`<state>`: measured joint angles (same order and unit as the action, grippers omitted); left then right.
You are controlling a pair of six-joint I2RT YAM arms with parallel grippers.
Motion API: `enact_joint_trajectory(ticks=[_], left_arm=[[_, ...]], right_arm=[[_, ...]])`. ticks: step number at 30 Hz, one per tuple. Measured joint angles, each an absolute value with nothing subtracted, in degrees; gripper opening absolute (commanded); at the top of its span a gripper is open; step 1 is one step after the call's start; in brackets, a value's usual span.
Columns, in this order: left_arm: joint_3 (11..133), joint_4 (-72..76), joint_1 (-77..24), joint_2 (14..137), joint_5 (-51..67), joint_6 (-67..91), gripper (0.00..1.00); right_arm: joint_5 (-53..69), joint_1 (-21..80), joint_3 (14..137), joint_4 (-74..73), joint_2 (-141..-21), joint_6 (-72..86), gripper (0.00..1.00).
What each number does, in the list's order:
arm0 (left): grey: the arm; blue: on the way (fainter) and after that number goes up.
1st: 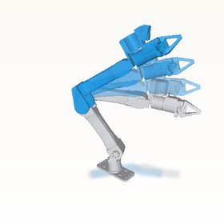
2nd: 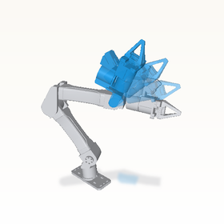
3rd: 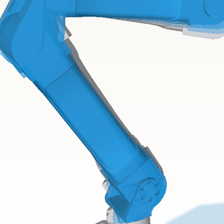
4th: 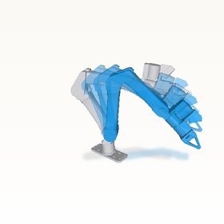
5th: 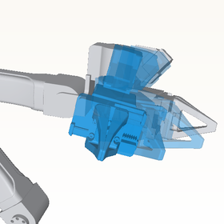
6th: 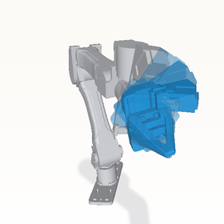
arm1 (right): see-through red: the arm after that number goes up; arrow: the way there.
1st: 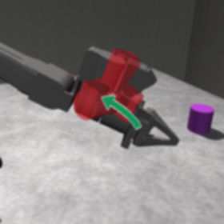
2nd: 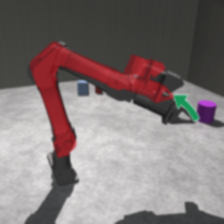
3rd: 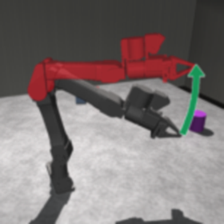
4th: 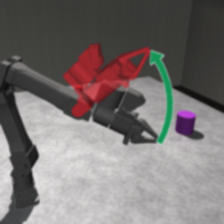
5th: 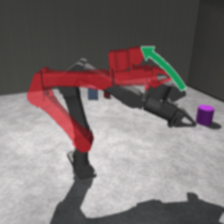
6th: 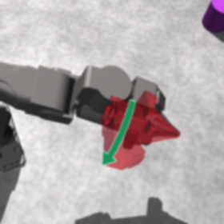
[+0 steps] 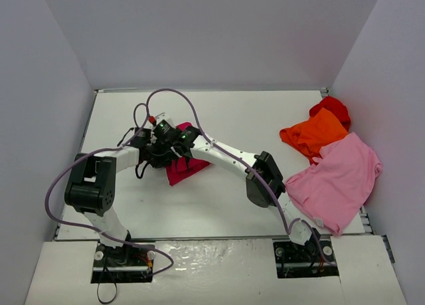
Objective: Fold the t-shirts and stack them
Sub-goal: Fold the long partially folded tshirt into a neat square
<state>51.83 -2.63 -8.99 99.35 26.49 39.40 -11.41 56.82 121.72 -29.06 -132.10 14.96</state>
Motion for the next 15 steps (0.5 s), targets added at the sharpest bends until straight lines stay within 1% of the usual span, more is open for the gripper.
enact_joint_trajectory(ticks=[4,11,15], left_arm=[[51.81,-4.81,-8.99,97.32,24.09,39.19,0.01],[53.01,-13.39,-8.97,84.65,16.90,36.01,0.02],[55.35,-14.04,-8.97,82.56,15.36,34.68,0.01]], right_arm=[[-10.20,56.92,121.77,-29.19,-132.09,14.90,0.00],[-8.27,57.12,122.48,-29.03,-131.87,15.10,0.00],[-6.95,57.38,123.44,-28.91,-131.76,15.20,0.00]])
